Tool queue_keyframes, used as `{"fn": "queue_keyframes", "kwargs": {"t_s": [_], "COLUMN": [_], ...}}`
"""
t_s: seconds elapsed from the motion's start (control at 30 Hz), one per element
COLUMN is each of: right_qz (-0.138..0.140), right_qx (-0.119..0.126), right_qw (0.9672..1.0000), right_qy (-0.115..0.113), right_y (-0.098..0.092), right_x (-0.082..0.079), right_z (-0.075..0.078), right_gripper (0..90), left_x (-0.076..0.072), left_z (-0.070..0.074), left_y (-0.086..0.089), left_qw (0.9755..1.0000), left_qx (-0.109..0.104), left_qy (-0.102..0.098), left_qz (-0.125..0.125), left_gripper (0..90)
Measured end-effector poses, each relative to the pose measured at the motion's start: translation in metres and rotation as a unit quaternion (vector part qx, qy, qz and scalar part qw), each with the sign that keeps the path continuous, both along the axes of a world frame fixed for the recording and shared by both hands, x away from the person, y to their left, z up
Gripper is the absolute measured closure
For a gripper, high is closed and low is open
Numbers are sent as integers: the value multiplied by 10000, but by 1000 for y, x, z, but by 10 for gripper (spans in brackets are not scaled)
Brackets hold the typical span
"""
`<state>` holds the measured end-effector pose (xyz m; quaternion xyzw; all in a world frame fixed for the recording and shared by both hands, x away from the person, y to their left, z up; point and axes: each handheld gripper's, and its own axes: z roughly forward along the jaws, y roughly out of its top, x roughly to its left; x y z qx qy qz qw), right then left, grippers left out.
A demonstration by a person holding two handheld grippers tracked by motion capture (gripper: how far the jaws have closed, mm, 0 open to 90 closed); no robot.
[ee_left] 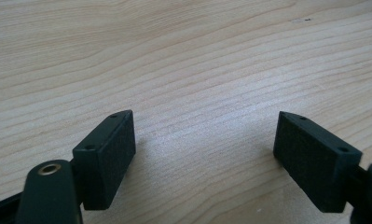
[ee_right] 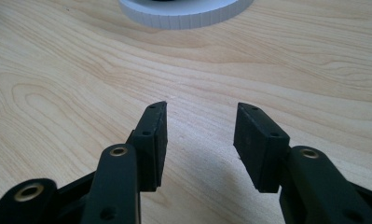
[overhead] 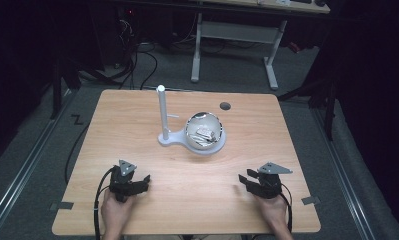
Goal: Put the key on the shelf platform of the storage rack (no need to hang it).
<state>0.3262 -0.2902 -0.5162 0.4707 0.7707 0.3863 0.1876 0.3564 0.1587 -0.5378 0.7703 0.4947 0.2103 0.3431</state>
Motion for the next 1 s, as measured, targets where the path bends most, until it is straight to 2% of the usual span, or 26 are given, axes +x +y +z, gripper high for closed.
{"fn": "queue_keyframes", "kwargs": {"t_s": [0.4, 0.8, 1.0], "right_qz": [68, 93, 93], "right_qx": [-322, -479, -570], "right_qw": [9995, 9988, 9983], "right_qy": [-29, 55, 23], "right_y": [7, 11, 13], "right_x": [-3, -5, -6], "right_z": [-7, -15, -15], "right_gripper": [534, 523, 506], "left_x": [0, 0, 0], "left_z": [0, 0, 0], "left_y": [0, 0, 0], "left_qw": [10000, 10000, 10000], "left_qx": [3, 3, 2], "left_qy": [0, -1, -1], "left_qz": [2, 0, 0], "left_gripper": [211, 211, 211]}}
